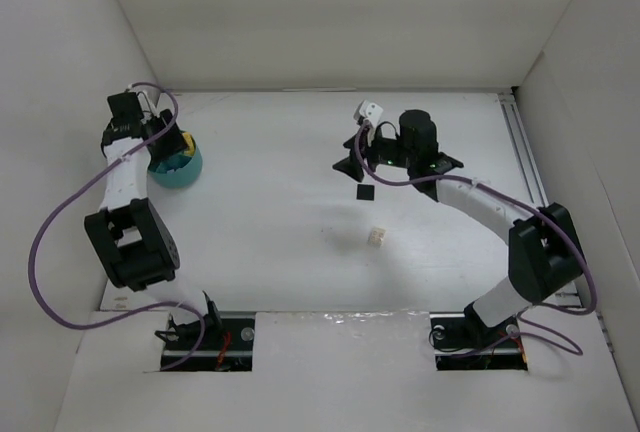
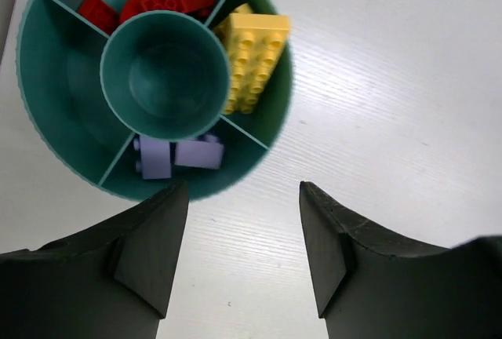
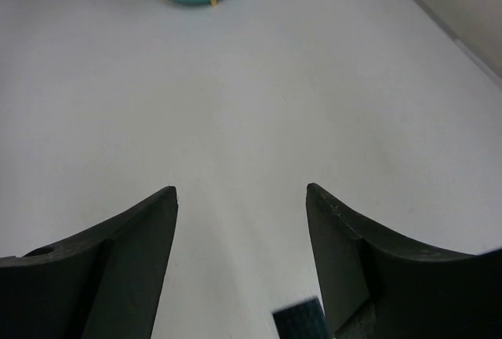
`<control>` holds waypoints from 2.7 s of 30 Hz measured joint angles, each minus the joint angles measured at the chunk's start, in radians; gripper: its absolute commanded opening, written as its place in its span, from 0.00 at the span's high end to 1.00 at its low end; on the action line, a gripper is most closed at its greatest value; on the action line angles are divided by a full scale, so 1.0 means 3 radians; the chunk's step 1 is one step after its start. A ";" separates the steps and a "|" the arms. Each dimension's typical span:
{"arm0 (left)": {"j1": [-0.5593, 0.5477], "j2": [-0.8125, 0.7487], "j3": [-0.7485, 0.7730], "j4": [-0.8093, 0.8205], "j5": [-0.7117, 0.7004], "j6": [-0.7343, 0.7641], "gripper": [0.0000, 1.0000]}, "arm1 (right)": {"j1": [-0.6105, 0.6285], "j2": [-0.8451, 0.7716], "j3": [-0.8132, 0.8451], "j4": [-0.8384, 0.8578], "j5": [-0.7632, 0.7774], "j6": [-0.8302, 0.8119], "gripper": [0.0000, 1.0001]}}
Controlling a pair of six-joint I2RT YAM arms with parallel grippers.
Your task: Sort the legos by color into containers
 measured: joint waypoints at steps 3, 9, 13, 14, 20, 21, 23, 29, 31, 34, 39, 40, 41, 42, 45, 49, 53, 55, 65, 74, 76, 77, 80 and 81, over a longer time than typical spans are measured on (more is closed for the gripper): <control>-0.0006 -0.0399 -0.0201 0.0148 0.0228 -0.0006 0.42 | -0.0209 -0.0067 0.0006 -0.0528 -0.0051 -0.0436 0.30; -0.0248 -0.1067 -0.0160 0.0355 0.0577 -0.0013 0.34 | -0.0458 -0.0126 0.0257 -0.2253 0.0142 -0.1756 0.12; -0.0370 -0.1124 -0.0168 0.0402 0.0704 -0.0039 0.33 | -0.0448 -0.0109 0.0375 -0.2978 0.0395 -0.2267 0.13; -0.0369 -0.1124 -0.0191 0.0404 0.0711 -0.0045 0.33 | -0.0426 -0.0109 0.0373 -0.3109 0.0474 -0.2322 0.13; -0.0357 -0.1124 -0.0346 0.0397 0.0735 -0.0075 0.33 | -0.0024 -0.0163 0.0198 -0.3502 0.0968 -0.2373 0.14; -0.0357 -0.1124 -0.0373 0.0397 0.0764 -0.0074 0.33 | 0.0053 -0.0168 0.0163 -0.3554 0.0977 -0.2421 0.16; -0.0357 -0.1124 -0.0409 0.0393 0.0820 -0.0071 0.33 | 0.0112 -0.0212 0.0076 -0.3625 0.0945 -0.2663 0.16; -0.0357 -0.1109 -0.0444 0.0399 0.1038 -0.0067 0.33 | -0.0146 -0.0740 -0.0332 -0.3680 0.0759 -0.4082 0.16; -0.0359 -0.1078 -0.0443 0.0403 0.1094 -0.0064 0.33 | -0.0201 -0.0682 -0.0308 -0.3770 0.0669 -0.4576 0.17; -0.0359 -0.1012 -0.0443 0.0401 0.1144 -0.0064 0.33 | -0.0228 -0.0285 -0.0072 -0.3997 0.0516 -0.5197 0.20; -0.0359 -0.0974 -0.0443 0.0402 0.1169 -0.0062 0.33 | -0.0114 0.0289 0.0352 -0.4138 0.0398 -0.5758 0.21; -0.0359 -0.0974 -0.0443 0.0402 0.1171 -0.0062 0.33 | -0.0089 0.0365 0.0422 -0.4171 0.0384 -0.5807 0.21; -0.0359 -0.0974 -0.0443 0.0404 0.1174 -0.0062 0.33 | -0.0066 0.0444 0.0495 -0.4204 0.0367 -0.5852 0.21; -0.0359 -0.0974 -0.0443 0.0406 0.1174 -0.0062 0.33 | -0.0043 0.0509 0.0553 -0.4234 0.0359 -0.5890 0.22; -0.0359 -0.0974 -0.0443 0.0406 0.1175 -0.0062 0.33 | -0.0004 0.0603 0.0614 -0.4335 0.0359 -0.5959 0.24; -0.0328 -0.0974 -0.0443 0.0404 0.1184 -0.0061 0.32 | 0.0041 0.0665 0.0615 -0.4533 0.0373 -0.6008 0.27; -0.0292 -0.0974 -0.0443 0.0402 0.1197 -0.0061 0.31 | 0.0088 0.0701 0.0615 -0.4650 0.0375 -0.6026 0.28; -0.0286 -0.0974 -0.0443 0.0402 0.1212 -0.0061 0.31 | 0.0106 0.0725 0.0615 -0.4692 0.0376 -0.6034 0.28; -0.0286 -0.0927 -0.0443 0.0401 0.1256 -0.0064 0.31 | 0.0186 0.0846 0.0607 -0.4688 0.0376 -0.6037 0.32; -0.0286 -0.0880 -0.0441 0.0394 0.1261 -0.0064 0.31 | 0.0225 0.0997 0.0529 -0.4482 0.0379 -0.6036 0.37; -0.0286 -0.0880 -0.0441 0.0385 0.1261 -0.0064 0.31 | 0.0226 0.1033 0.0521 -0.4400 0.0385 -0.6043 0.43; -0.0286 -0.0880 -0.0441 0.0384 0.1261 -0.0064 0.31 | 0.0226 0.1038 0.0519 -0.4363 0.0393 -0.6046 0.51; -0.0286 -0.0880 -0.0441 0.0384 0.1261 -0.0071 0.31 | 0.0226 0.1039 0.0519 -0.4278 0.0399 -0.6049 0.65; -0.0286 -0.0880 -0.0441 0.0384 0.1261 -0.0078 0.31 | 0.0226 0.1039 0.0519 -0.4274 0.0399 -0.6051 0.77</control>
